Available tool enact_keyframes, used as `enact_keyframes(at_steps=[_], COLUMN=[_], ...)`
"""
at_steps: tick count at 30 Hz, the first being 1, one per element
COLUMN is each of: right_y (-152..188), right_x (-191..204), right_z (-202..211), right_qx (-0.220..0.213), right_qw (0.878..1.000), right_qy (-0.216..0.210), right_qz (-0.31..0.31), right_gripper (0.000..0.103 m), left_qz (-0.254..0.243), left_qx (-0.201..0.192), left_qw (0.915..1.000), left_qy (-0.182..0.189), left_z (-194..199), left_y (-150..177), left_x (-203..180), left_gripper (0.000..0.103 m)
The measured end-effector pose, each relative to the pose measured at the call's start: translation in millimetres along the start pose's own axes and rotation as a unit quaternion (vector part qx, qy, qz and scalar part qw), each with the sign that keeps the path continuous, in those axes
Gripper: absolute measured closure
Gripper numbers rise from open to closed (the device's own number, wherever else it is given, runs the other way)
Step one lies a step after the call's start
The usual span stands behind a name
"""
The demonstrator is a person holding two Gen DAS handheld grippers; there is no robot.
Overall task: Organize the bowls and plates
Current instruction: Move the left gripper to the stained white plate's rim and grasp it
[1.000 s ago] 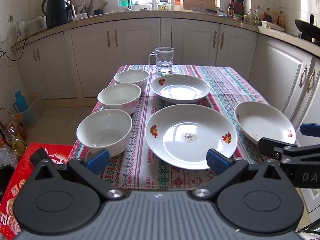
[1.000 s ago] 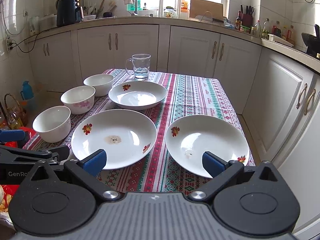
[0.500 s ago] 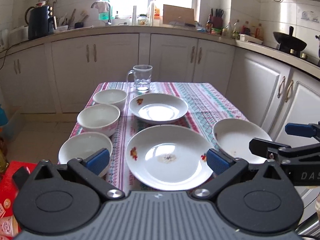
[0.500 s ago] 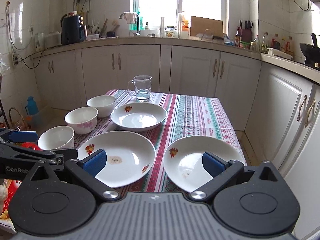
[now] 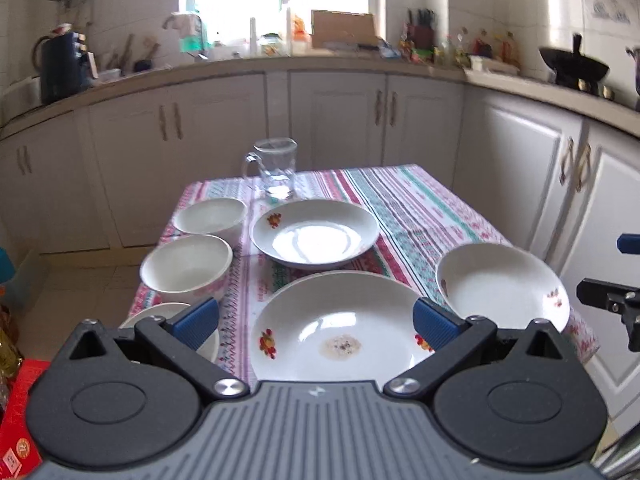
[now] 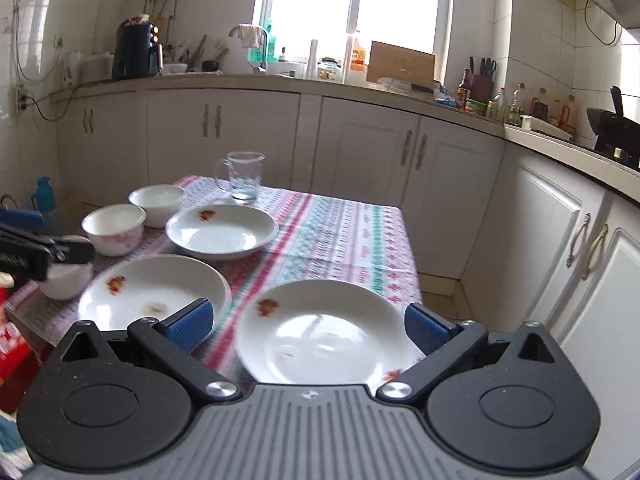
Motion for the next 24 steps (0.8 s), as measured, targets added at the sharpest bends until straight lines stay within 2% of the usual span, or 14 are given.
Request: enact_keyframes(at_steps=[3,11,15,21,24], right_y=[17,69,91,106,107], right_x=[-12,-23,-22,-23,-26], right_z=[-6,-30,-43,-58,-61], right_qx=[0.018,0.077,0.103,0.122,0.117], right_qw=[1.000,0.996,0.994,0.991,0.991], right_qy=[-0.004,-0.022,-0.029,-0.042,-0.052], right_qz=[-0.003,-0.035,-0.033,-0.024,-0.026], right_gripper=[0.000,0.000,0.000,0.000,0.000], left_qz=[0.005,0.000,-0.017,-0.014,-0.040], left_qx=[0.026,0.044,0.039,0.067,0.079], left_qw=[0.9993,0.9975,0.9971,0.9932,0.9917], left_qy=[0.025,0.055,0.064,0.094,0.093], left_z=[-12,-37,-48,-67,-78], left_y=[5,10,11,11,11], left_x=[-7,-25,-31,-39,-50], left_gripper=[0.001,0.001,0.001,0.001,0.001])
Point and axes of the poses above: each gripper's, at about its wrist camera, not at the fingertips, and z roughly against the way its jaws point, x to its left, y to its underside, the point moved 6 cm from there along -z, roughly the way its jaws point, and after that the axes turned 13 degrees about -x, right-handed, at the moved point
